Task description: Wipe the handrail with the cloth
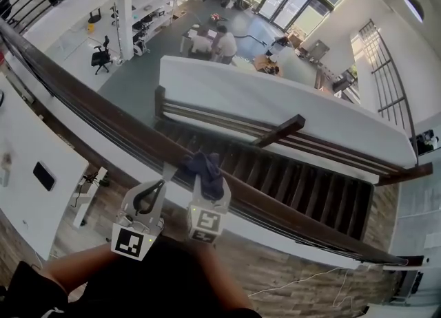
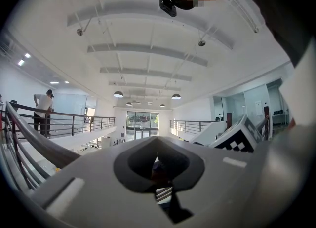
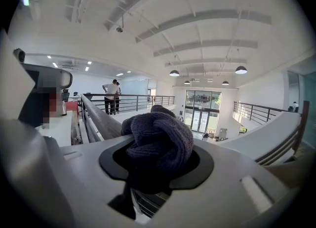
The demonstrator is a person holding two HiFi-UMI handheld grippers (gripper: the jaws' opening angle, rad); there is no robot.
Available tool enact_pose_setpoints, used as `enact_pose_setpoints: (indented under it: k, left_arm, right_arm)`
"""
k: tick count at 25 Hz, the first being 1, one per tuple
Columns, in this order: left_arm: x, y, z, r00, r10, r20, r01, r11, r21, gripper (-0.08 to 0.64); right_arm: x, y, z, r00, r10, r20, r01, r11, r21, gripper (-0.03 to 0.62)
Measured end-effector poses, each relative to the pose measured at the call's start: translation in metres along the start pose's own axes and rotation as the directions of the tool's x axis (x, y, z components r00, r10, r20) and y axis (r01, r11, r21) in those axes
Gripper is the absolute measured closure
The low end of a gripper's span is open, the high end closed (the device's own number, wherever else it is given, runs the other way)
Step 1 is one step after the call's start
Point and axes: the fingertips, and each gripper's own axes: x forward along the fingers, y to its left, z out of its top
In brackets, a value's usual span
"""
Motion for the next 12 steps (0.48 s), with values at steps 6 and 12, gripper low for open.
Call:
enact_pose_setpoints:
  k: [6, 12]
  left_arm:
    - [0.002, -0.006, -0.002, 1.0, 0.005, -0.003, -0.005, 1.0, -0.015, 0.56]
    - [0.001, -0.015, -0.002, 1.0, -0.005, -0.011, 0.005, 1.0, -0.016, 0.56]
  right_arm:
    - [-0.004, -0.014, -0.008, 1.0, -0.014, -0.015, 0.014, 1.0, -0.008, 0.422]
    - [-0.01, -0.022, -0.01, 0.999, -0.026, -0.018, 0.027, 1.0, 0.016, 0.422]
